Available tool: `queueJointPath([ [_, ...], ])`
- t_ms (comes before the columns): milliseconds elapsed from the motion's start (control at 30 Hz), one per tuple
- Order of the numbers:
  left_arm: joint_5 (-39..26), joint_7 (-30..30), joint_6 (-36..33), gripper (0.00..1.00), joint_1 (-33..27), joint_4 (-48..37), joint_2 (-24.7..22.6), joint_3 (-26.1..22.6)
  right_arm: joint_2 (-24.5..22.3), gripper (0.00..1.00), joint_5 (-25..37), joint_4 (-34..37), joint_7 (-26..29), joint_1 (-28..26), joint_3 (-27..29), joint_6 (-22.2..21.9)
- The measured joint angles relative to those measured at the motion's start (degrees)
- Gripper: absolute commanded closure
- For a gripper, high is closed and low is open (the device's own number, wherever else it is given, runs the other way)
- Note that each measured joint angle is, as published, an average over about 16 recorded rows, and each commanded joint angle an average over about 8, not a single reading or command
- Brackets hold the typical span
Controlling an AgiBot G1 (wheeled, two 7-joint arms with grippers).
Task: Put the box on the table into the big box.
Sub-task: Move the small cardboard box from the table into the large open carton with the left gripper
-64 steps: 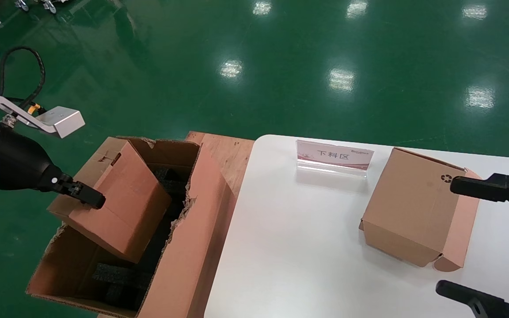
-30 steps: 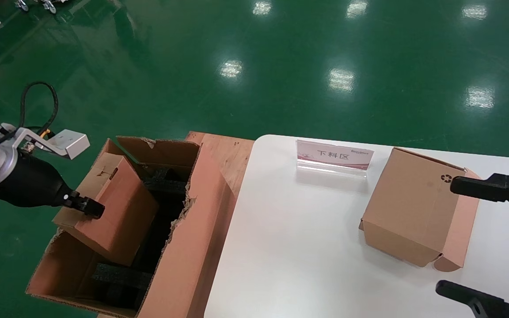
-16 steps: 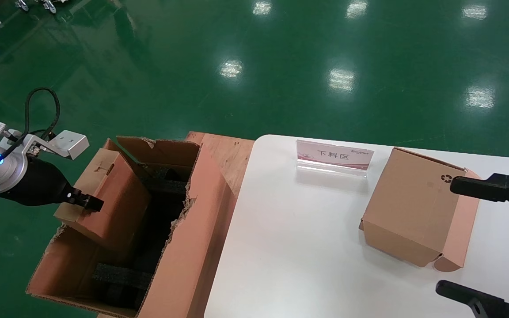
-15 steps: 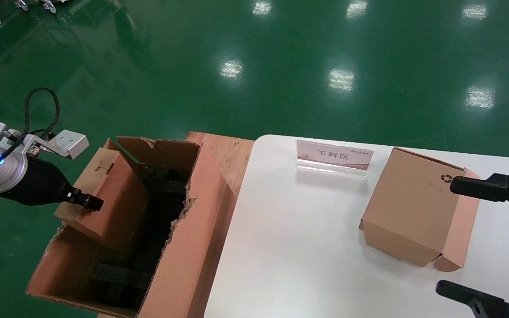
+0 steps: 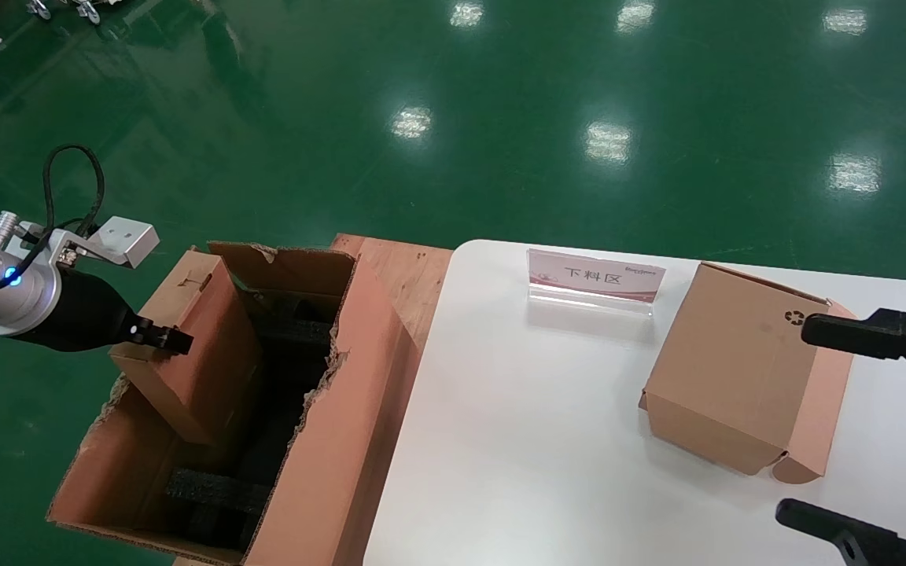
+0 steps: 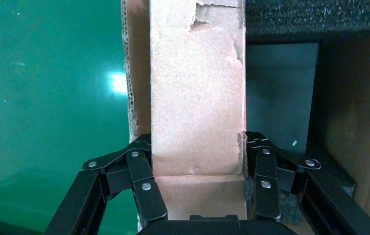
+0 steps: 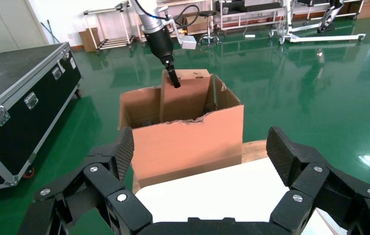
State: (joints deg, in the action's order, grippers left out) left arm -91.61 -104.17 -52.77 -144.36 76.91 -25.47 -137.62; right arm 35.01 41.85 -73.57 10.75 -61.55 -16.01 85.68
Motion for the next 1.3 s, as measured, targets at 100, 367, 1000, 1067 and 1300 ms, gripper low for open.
queueJointPath([
  [100,-0.5,-1.0,0.5,1.00,0.2,0.1,0.1,0.0,0.0,0.00,0.0,0.0,0.0,0.0,0.0,0.0],
  [367,-1.5,-3.0,1.2,1.00,0.4,0.5,0.3,0.0,0.0,0.00,0.0,0.0,0.0,0.0,0.0,0.0],
  [1000,-3.2,-4.2,2.3,1.00,1.0,1.6,1.2,-0.2,0.0,0.00,0.0,0.0,0.0,0.0,0.0,0.0],
  [1067,-3.4,-4.2,2.5,1.00,1.3,1.6,1.3,-0.2,0.0,0.00,0.0,0.0,0.0,0.0,0.0,0.0],
  [1300,-4.0,-4.7,4.0,1.00,3.0,1.9,1.4,-0.3,0.0,0.00,0.0,0.0,0.0,0.0,0.0,0.0],
])
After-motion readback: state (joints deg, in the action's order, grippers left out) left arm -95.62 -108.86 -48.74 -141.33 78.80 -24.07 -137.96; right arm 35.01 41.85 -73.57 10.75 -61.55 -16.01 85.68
